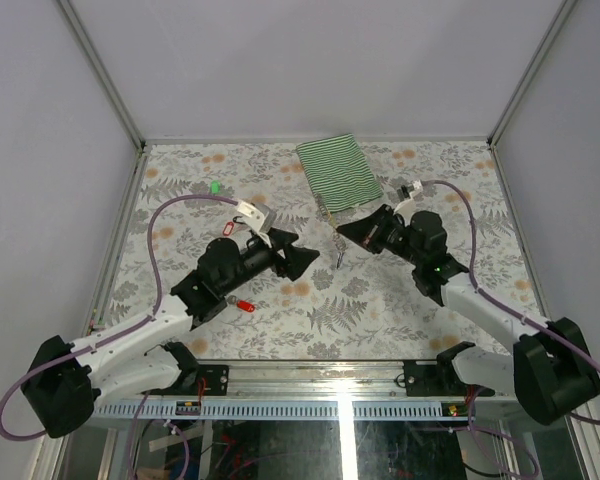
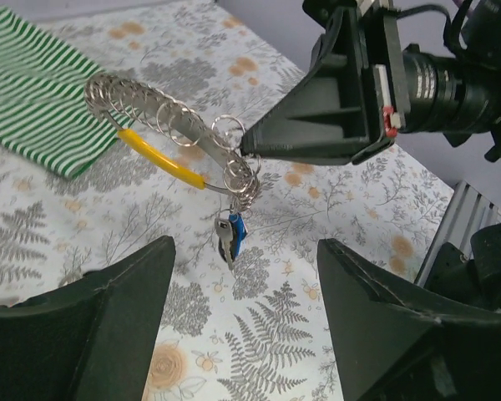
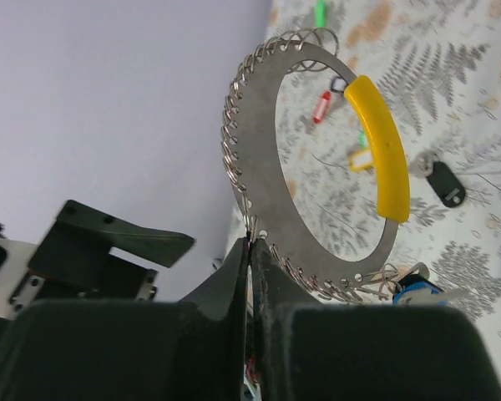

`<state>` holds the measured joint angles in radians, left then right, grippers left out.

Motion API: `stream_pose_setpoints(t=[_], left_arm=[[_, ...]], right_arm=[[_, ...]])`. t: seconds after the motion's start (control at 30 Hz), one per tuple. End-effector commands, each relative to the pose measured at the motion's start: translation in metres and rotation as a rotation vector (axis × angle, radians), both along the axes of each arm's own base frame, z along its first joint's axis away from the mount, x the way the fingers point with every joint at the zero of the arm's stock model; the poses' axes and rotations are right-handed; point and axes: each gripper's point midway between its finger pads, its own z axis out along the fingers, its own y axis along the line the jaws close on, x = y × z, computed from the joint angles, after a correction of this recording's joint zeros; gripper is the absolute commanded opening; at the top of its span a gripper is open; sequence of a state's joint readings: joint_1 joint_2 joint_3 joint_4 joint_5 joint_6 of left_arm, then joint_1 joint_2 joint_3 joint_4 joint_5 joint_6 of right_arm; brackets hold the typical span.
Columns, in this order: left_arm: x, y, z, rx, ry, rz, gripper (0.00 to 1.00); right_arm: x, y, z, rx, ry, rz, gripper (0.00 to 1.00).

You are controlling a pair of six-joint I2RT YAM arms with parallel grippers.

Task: Put the keys on the keyring

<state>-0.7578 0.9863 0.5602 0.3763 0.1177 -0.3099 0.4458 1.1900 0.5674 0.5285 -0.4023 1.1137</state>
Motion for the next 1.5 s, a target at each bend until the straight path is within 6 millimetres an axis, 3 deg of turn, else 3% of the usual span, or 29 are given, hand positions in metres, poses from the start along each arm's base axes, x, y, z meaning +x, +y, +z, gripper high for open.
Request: stream_pose_setpoints(t=[0.0, 0.13, 0.3, 0.47, 0.63, 0.73, 0.87, 1.07, 1.47], left_arm=[[-0.003, -0.012, 0.041, -0.044, -0.237, -0.062, 0.71], [-0.014, -0.017, 0.057, -0.107, -0.324, -0.121, 0.71], [-0.043, -0.022, 0.097, -0.272, -0.475, -0.239, 0.71], [-0.059, -0.039, 0.097, -0.186, -0.597, -0.36, 0.71], [-0.049, -0.031, 0.094, -0.129, -0.64, -0.281, 0.66], [-0.054, -0.024, 0.091, -0.101, -0.678, -0.267, 0.63], [-0.059, -0.03, 0.083, 0.091, -0.819, -0.29, 0.63], [-0.049, -0.033, 0.091, 0.321, -1.008, -0.224, 0.64], [-0.041, -0.046, 0.11, 0.529, -1.29, -0.102, 0.67]], right_arm=[[-0.001, -0.013, 0.073, 0.13, -0.163, -0.08, 0.0], [-0.012, -0.022, 0.101, 0.166, -0.241, -0.098, 0.0], [-0.03, -0.021, 0.134, 0.193, -0.324, -0.038, 0.0], [-0.049, -0.018, 0.162, 0.236, -0.367, 0.036, 0.0], [-0.062, -0.018, 0.179, 0.188, -0.398, 0.076, 0.0], [-0.069, -0.019, 0.188, 0.168, -0.409, 0.093, 0.0], [-0.076, -0.016, 0.199, 0.171, -0.395, 0.142, 0.0], [-0.083, -0.015, 0.215, 0.162, -0.395, 0.167, 0.0], [-0.096, -0.013, 0.229, 0.152, -0.39, 0.233, 0.0]])
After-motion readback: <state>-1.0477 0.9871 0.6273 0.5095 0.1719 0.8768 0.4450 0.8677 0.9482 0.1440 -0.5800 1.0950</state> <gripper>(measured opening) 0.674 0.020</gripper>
